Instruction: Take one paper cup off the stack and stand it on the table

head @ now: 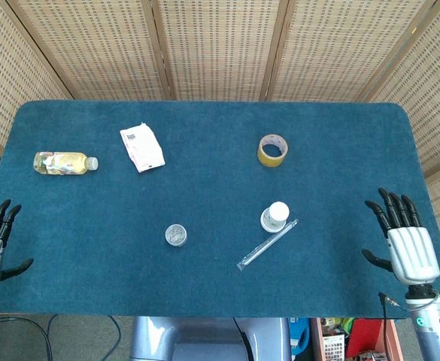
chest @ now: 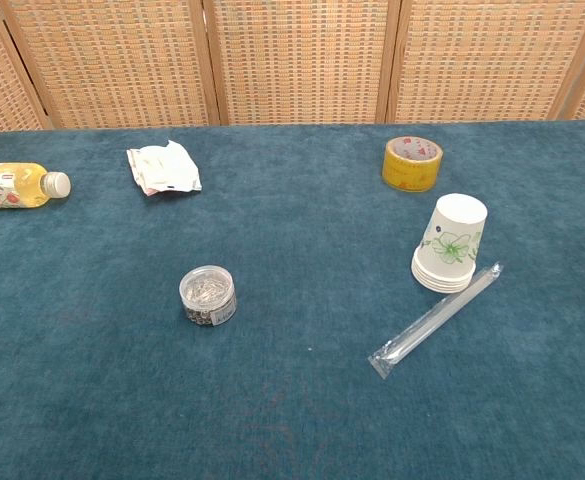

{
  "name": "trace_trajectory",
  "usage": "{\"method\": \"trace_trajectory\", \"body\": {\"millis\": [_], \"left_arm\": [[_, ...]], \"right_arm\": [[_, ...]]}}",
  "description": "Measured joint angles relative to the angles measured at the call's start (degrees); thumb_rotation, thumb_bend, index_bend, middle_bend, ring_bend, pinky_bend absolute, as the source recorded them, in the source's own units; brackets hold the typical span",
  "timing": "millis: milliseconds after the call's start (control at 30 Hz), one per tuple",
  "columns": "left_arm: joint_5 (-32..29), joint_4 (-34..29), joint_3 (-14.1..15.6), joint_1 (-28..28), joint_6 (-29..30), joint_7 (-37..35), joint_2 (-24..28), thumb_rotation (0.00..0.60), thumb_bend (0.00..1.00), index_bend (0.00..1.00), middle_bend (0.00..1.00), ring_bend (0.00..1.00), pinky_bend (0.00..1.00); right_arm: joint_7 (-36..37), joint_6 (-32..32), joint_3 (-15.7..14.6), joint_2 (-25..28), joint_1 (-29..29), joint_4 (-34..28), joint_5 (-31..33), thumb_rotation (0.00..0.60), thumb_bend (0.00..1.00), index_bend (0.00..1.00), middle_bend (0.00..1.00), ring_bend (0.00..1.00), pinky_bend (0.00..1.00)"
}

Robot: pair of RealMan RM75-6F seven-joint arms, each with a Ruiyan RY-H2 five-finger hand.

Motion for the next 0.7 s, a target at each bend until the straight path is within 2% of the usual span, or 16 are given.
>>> {"method": "trace_trajectory", "body": {"millis": [167, 333, 533, 700], "left_arm": [[-0.9, 0.8, -0.1, -0.4, -1.2, -0.8, -0.4, 0.600, 0.12, 0.00, 0.00, 0.00, 0.00], [-0.8, 1.3, -0.1, -0.5, -1.3, -1.6, -0.5, 0.600, 0.12, 0.00, 0.00, 0.00, 0.00], [-1.1, 1.5, -0.2, -0.5, -1.5, -2.2, -0.4, 0.600, 0.12, 0.00, 0.00, 0.00, 0.00], [-1.3, 1.8, -0.1, -0.9, -2.5, -2.3, -0.7, 0.600, 0.12, 0.00, 0.00, 0.00, 0.00]], "right_arm": [[-7.8, -7.4, 4.3, 1.3, 7.0, -7.7, 3.6, 0.600, 0.07, 0.27, 0.07, 0.00, 0.15], [-17.6, -13.9, 8.1, 0.3, 14.9, -12.0, 13.6, 0.600, 0.11, 0.29, 0.10, 0.00, 0.17], [-26.6, -18.0, 10.6, -4.0, 23.4, -12.8, 26.0, 0.600, 0.13, 0.31, 0.11, 0.00, 0.18], [-30.9, -19.6, 10.6, -8.3, 28.5, -10.7, 33.8, 0.600, 0.15, 0.31, 0.11, 0.00, 0.18]]}}
